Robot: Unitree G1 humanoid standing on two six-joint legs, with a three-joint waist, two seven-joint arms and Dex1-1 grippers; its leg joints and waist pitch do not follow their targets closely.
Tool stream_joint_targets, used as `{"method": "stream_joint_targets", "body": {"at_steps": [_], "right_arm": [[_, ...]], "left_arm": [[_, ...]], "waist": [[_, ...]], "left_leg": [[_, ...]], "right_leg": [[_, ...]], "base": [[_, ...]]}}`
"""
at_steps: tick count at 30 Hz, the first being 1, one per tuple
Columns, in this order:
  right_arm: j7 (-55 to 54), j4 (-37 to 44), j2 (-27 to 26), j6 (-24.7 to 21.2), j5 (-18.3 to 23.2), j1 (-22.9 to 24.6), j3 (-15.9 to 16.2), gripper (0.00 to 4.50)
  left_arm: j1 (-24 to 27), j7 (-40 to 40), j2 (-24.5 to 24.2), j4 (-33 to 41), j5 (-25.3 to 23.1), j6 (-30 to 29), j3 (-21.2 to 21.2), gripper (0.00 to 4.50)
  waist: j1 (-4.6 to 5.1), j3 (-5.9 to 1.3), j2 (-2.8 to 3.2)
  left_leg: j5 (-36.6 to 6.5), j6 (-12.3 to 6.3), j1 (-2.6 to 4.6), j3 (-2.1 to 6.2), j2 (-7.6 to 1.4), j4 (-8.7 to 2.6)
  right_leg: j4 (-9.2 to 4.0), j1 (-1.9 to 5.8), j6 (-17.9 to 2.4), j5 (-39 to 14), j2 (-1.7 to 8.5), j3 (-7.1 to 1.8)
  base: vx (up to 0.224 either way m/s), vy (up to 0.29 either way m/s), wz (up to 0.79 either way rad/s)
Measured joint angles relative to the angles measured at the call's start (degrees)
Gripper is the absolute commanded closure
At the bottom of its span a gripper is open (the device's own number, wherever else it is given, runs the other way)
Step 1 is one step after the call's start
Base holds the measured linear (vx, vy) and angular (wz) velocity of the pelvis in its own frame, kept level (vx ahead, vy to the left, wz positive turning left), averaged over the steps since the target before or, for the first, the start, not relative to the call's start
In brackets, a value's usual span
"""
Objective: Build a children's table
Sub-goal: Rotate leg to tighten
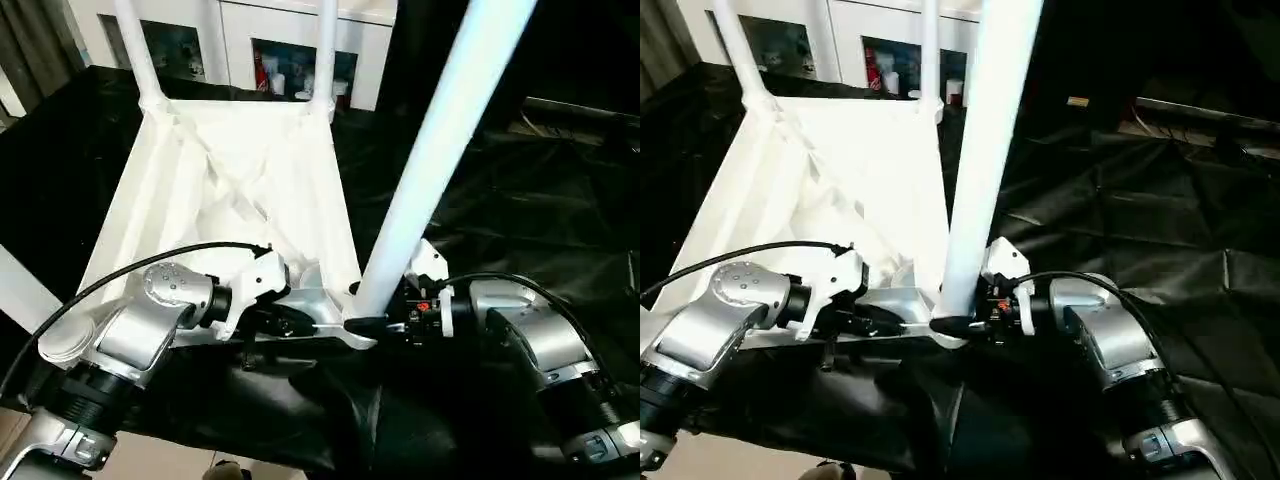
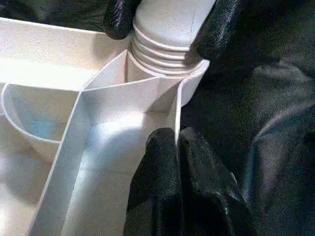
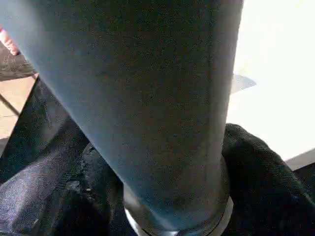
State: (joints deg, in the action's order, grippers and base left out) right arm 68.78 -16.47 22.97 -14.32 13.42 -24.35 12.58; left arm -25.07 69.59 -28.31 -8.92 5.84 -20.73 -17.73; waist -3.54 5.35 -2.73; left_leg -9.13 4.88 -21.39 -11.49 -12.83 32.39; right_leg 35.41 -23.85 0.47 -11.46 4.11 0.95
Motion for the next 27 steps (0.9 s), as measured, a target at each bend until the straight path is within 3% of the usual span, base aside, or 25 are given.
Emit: {"method": "stream_joint_targets", "body": {"at_steps": [3,8,13,18,19,20,27], "right_arm": [[-3.4,-0.8,-1.6,-0.1,0.0,0.5,-1.7,1.86],[-18.3,-4.1,-8.2,0.5,-0.5,1.1,-6.6,1.87],[-33.2,-4.5,-14.9,0.6,-2.2,1.6,-10.1,1.87],[-37.6,-4.5,-16.6,0.7,-3.1,1.6,-10.4,1.87],[-37.6,-4.5,-16.6,0.7,-3.0,1.6,-10.5,1.32],[-37.6,-4.5,-16.6,0.7,-3.0,1.6,-10.5,1.18],[-28.7,-3.3,-11.7,1.0,-3.7,1.6,-8.1,1.01]], "left_arm": [[0.1,-3.5,1.9,0.2,-0.6,-1.3,0.4,4.50],[0.2,-13.8,6.9,0.8,-2.7,-5.7,2.0,4.50],[0.5,-24.8,14.0,2.0,-5.3,-10.7,2.5,4.50],[0.4,-27.8,16.2,1.1,-6.2,-10.4,2.5,4.50],[0.4,-27.8,16.2,0.9,-6.2,-10.0,2.4,4.50],[0.4,-27.8,16.2,0.8,-6.3,-9.8,2.3,4.50],[0.9,-23.3,13.1,1.5,-5.4,-7.1,1.4,4.50]], "waist": [[0.05,-0.02,-0.03],[1.26,-0.05,-0.08],[1.58,-0.28,0.10],[1.37,-0.64,0.47],[1.34,-0.66,0.49],[1.33,-0.68,0.51],[1.36,-0.69,0.51]], "left_leg": [[0.0,0.00,0.02,-0.02,0.00,0.23],[0.1,0.08,0.24,0.08,0.01,0.54],[0.1,0.08,0.27,0.13,0.05,0.56],[0.0,0.08,0.24,0.16,0.12,0.42],[0.0,0.08,0.25,0.16,0.14,0.41],[0.0,0.08,0.25,0.16,0.13,0.40],[0.0,0.07,0.10,0.17,0.12,0.20]], "right_leg": [[0.24,0.01,0.0,0.0,0.09,-0.02],[0.49,0.08,-0.1,0.2,0.09,-0.10],[0.43,0.09,0.0,0.3,0.10,-0.17],[0.31,0.09,0.0,0.3,0.10,-0.14],[0.31,0.09,0.0,0.3,0.10,-0.14],[0.30,0.10,0.0,0.3,0.10,-0.14],[-0.03,0.05,0.0,0.3,0.08,-0.09]], "base": [[0.000,0.000,0.00],[0.000,0.000,0.00],[0.000,0.000,0.00],[0.000,0.000,0.00],[0.000,0.000,0.00],[0.000,0.000,0.00],[0.000,0.000,0.00]]}}
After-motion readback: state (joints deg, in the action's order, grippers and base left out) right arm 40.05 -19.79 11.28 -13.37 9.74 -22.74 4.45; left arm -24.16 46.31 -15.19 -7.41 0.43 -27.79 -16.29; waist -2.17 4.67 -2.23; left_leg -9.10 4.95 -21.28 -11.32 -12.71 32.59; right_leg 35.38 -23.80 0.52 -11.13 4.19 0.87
